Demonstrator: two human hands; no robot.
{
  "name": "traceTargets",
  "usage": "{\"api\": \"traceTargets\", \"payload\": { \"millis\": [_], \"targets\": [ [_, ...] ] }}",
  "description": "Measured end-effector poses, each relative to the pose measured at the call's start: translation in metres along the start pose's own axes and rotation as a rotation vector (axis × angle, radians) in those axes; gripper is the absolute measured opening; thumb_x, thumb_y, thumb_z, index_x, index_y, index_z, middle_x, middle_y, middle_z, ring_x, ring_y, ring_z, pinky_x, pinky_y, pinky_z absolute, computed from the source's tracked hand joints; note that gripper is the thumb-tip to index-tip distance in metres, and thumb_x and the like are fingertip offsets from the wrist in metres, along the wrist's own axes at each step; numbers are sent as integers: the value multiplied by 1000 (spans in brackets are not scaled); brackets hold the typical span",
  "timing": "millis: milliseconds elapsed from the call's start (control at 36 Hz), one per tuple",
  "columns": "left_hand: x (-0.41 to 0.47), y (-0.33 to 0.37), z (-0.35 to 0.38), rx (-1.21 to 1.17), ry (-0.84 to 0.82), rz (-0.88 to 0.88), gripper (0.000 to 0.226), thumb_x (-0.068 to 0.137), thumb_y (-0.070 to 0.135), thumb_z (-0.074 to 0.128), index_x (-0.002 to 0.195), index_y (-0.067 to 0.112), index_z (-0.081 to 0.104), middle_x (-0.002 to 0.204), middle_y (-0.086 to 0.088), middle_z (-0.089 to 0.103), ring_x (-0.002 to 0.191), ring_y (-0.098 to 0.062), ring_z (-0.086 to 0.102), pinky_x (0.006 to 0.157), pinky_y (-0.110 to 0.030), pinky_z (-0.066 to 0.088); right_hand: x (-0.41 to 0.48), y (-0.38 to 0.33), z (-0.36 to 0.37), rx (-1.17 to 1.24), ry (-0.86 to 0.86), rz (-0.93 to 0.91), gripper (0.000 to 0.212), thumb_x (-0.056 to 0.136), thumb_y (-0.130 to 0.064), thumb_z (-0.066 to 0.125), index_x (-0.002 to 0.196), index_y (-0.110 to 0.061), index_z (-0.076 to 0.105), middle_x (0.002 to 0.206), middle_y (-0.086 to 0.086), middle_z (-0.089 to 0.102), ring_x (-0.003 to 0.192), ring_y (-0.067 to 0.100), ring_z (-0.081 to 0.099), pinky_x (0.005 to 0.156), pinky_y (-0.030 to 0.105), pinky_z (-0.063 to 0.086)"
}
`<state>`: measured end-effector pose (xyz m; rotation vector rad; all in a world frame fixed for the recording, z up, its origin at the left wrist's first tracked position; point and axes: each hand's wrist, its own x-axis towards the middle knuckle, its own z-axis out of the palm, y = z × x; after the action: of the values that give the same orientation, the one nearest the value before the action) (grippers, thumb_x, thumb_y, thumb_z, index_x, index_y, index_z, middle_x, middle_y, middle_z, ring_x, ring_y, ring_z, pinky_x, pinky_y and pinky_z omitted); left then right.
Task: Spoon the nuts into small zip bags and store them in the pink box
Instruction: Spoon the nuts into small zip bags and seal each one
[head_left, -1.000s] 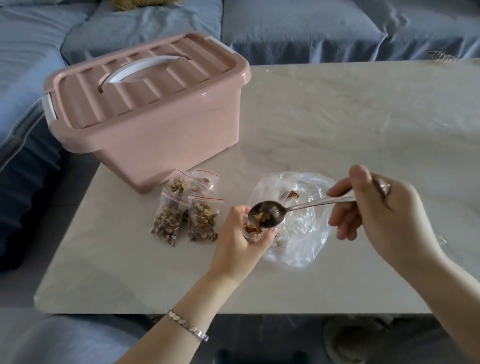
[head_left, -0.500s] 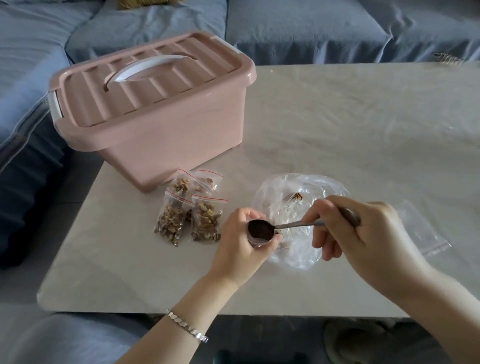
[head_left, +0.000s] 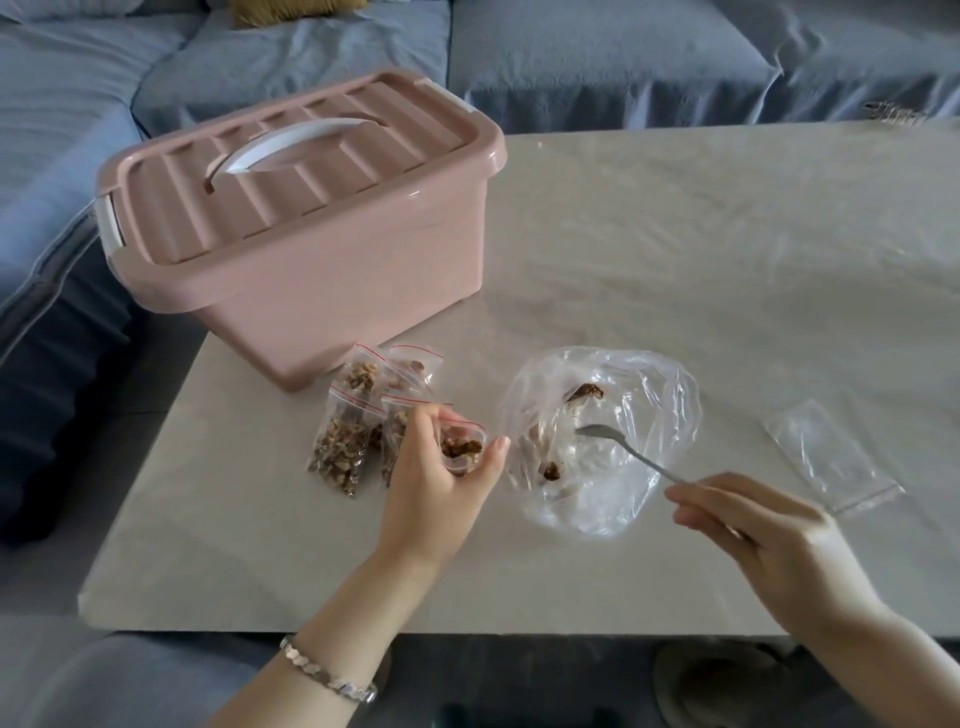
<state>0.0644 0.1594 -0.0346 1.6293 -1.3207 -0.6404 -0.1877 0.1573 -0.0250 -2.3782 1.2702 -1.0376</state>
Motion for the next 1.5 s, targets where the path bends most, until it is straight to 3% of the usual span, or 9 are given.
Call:
{"api": "traceTargets", "payload": {
  "millis": [278, 361, 472, 667, 806, 917, 1083, 1222, 1500],
  "targets": [
    [-2, 0, -18, 35, 71, 17, 32, 74, 24, 73, 93, 19, 48, 84, 11, 57, 83, 4, 55, 72, -6, 42, -16, 41, 36, -288, -130, -10, 34, 88, -22, 46, 107, -8, 70, 90, 4, 69, 80, 24, 65, 65, 35, 56],
    [-5, 2, -31, 45, 99, 28, 31, 74, 26, 72, 89, 28, 45, 85, 8, 59, 83, 3, 57, 71, -8, 44, -18, 41, 35, -321, -145, 74, 20, 83, -12, 65, 102, -9, 71, 91, 4, 68, 79, 27, 66, 66, 36, 56],
    [-6, -5, -49, 125, 165, 20, 36, 73, 23, 74, 84, 34, 41, 83, 10, 59, 81, 3, 58, 68, -8, 44, -15, 35, 34, -298, -159, 137, 33, 67, 4, 76, 97, -7, 73, 90, 6, 68, 77, 28, 66, 65, 38, 56],
    [6, -34, -53, 236, 122, -171, 44, 71, 24, 78, 102, 18, 47, 96, 2, 58, 91, -18, 59, 75, -23, 40, 0, 28, 37, -247, -169, 154, 25, 72, 1, 72, 96, -6, 72, 95, 6, 67, 82, 29, 66, 72, 39, 55],
    [12, -29, -45, 340, 160, -94, 74, 67, 21, 82, 128, 3, 45, 116, -10, 49, 114, -30, 46, 99, -43, 39, 8, 25, 32, -214, -209, 207, 22, 75, -2, 72, 96, -9, 72, 97, 4, 67, 87, 27, 65, 77, 31, 48],
    [15, -10, -34, 433, 213, 141, 69, 69, 35, 73, 125, 7, 44, 124, -18, 50, 117, -29, 38, 100, -47, 37, 12, 30, 15, -225, -175, 352, 18, 82, -8, 67, 99, -13, 71, 102, 2, 66, 96, 26, 61, 83, 28, 41],
    [13, 25, -8, 295, -8, 346, 42, 79, 37, 54, 107, 7, 60, 106, -1, 57, 97, -14, 52, 91, -14, 36, 14, 65, -24, -417, -140, 675, 31, 87, -21, 61, 116, -11, 62, 123, 8, 59, 118, 29, 48, 97, 35, 35],
    [10, 41, 13, 253, -196, 396, 35, 80, 36, 48, 96, 11, 67, 93, 7, 64, 90, -2, 54, 84, -4, 35, 4, 93, -38, -615, -346, 919, 40, 88, -41, 53, 118, -15, 55, 123, 9, 51, 119, 29, 46, 94, 33, 35],
    [9, 52, 31, 244, -319, 302, 9, 79, 22, 64, 87, 21, 68, 79, 22, 62, 84, 7, 56, 71, -1, 39, 9, 101, -42, -793, -385, 854, 21, 88, -21, 49, 98, -14, 65, 103, 0, 63, 97, 21, 61, 68, 22, 38]
  ]
}}
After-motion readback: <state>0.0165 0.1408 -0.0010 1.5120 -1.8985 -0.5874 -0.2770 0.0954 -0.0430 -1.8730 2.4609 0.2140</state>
